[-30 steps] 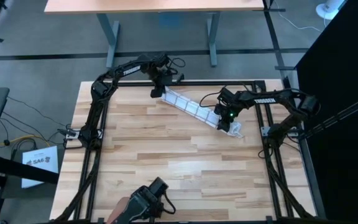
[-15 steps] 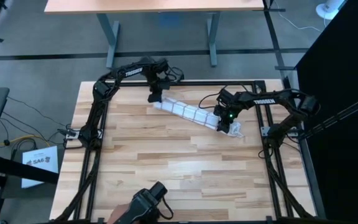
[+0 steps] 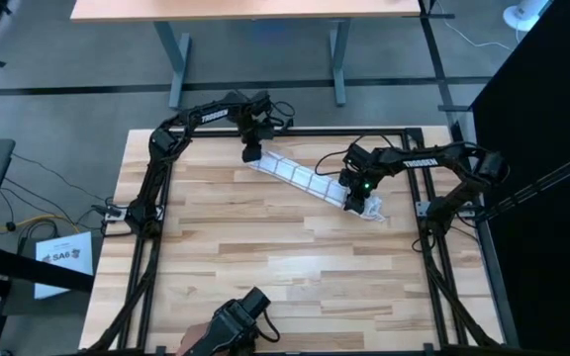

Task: Roll towel
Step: Roll the white checkered towel

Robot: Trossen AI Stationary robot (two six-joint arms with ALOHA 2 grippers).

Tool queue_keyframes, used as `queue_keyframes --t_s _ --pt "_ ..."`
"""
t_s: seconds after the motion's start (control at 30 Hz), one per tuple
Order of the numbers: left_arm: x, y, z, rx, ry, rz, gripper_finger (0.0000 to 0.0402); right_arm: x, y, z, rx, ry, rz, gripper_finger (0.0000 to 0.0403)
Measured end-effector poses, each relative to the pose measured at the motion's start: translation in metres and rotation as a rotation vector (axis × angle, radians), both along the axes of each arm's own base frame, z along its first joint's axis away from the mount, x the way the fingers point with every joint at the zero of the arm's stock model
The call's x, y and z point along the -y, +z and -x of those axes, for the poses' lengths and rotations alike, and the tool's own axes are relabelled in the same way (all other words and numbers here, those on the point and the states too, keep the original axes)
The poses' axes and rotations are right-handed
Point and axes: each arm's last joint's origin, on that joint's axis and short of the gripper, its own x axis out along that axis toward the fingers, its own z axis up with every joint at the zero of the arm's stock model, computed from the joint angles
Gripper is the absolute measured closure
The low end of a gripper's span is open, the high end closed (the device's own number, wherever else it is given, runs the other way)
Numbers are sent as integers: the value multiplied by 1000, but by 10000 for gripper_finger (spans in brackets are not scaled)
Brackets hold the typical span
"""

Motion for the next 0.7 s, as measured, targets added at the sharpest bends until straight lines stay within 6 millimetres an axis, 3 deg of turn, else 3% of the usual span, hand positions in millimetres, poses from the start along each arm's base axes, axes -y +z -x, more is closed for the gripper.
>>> queue_keyframes --t_s 0.3,0.47,0.7 --pt "-3 40 -2 -13 39 19 242 0 0 0 8 16 8 275" --pt "-4 58 -11 41 45 -43 234 1 0 -2 25 18 20 275" --pt "9 59 -27 96 -46 -42 239 8 8 -8 55 7 60 290"
